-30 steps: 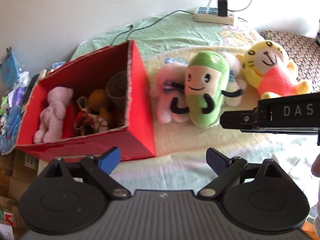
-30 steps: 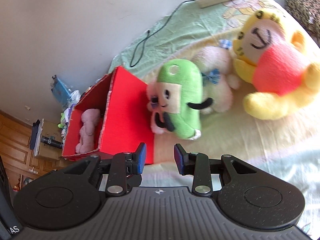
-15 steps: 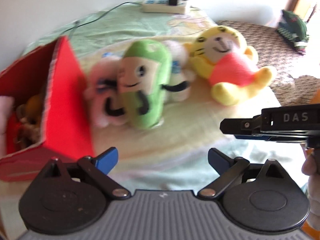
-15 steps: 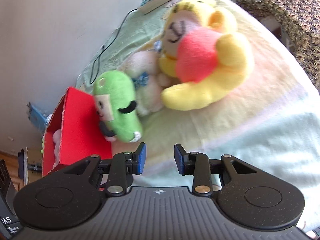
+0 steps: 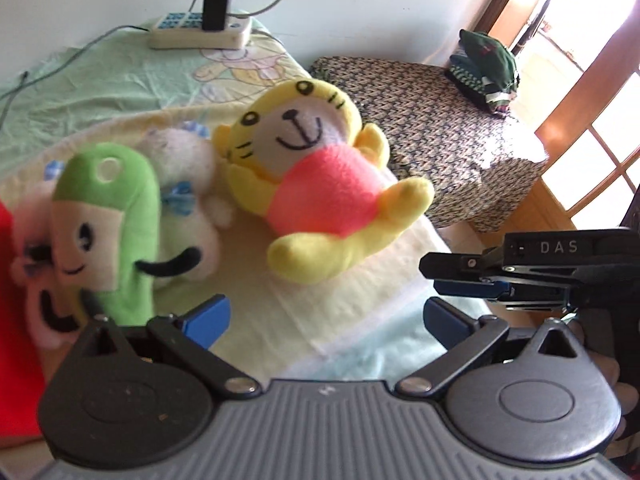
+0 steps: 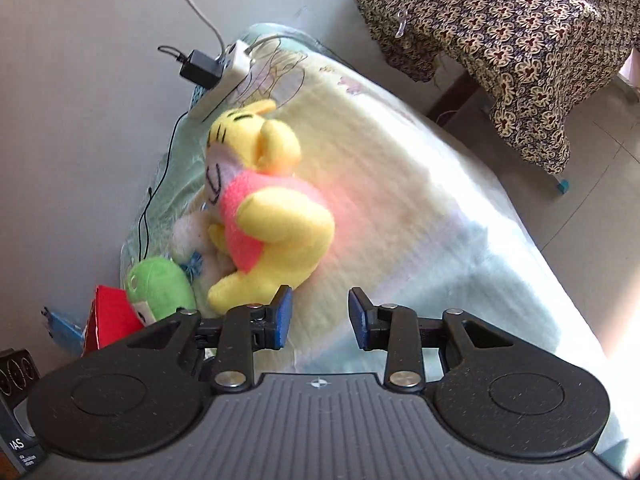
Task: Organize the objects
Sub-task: 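Grasp the yellow tiger plush by its pink belly with the right gripper, then lift the yellow tiger plush and carry it over the red box, then lower the yellow tiger into the red box and open the right gripper, then move the right gripper from the box to the green pickle plush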
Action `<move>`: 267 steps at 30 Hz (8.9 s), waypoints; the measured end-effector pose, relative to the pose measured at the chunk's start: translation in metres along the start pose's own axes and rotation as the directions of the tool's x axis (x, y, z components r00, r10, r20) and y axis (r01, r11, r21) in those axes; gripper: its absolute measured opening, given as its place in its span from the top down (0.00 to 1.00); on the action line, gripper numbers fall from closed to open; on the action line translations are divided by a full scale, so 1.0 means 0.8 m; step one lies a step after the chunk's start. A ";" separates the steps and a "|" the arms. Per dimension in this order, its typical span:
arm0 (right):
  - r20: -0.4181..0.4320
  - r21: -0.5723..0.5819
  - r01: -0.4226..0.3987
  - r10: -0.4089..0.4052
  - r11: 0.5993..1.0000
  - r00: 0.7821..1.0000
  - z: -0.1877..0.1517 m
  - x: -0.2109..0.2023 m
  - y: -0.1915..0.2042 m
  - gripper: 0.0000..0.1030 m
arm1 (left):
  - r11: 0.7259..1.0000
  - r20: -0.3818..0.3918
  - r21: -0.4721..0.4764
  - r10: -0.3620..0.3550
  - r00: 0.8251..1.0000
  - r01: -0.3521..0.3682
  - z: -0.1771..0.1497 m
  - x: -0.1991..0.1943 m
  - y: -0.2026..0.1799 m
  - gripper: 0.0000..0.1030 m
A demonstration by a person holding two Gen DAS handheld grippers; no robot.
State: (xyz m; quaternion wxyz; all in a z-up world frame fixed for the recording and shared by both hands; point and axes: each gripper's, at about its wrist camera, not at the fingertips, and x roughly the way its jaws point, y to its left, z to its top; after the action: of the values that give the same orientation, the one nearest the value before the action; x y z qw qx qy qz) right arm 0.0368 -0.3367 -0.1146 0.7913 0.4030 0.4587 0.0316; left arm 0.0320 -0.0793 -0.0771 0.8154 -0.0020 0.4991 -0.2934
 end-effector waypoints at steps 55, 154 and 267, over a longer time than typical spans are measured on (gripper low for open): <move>-0.199 0.083 -0.354 0.364 0.932 0.910 0.003 0.038 -0.023 0.59 | 0.966 -0.032 -0.049 -0.255 0.967 0.253 -0.010 0.029 -0.002 0.02; 0.018 -0.316 -0.095 0.106 0.944 0.994 -0.228 0.133 0.347 0.74 | 0.999 0.032 -0.010 0.048 0.998 -0.048 -0.053 -0.181 0.302 0.00; -0.126 -0.327 -0.292 0.264 0.899 0.956 -0.065 0.087 0.155 0.71 | 0.954 0.045 0.009 0.298 0.953 -0.299 -0.027 -0.038 0.073 0.00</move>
State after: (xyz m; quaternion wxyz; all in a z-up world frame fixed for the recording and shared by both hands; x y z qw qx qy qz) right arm 0.0779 -0.1926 -0.0942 0.8179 0.3193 0.4147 0.2391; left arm 0.0320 -0.0101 -0.0806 0.8610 0.0736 0.4735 -0.1706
